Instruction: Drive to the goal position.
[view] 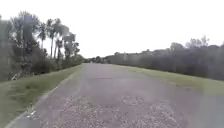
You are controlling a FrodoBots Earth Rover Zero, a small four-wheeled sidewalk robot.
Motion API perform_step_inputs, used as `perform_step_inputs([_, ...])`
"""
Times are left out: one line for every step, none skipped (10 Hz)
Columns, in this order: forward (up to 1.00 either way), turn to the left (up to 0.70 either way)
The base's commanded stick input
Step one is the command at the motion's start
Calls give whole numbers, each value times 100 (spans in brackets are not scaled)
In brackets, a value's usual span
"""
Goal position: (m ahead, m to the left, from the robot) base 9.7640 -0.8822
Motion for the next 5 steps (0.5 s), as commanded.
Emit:
perform_step_inputs([100, 27])
perform_step_inputs([100, 27])
perform_step_inputs([100, 27])
perform_step_inputs([100, 27])
perform_step_inputs([100, 27])
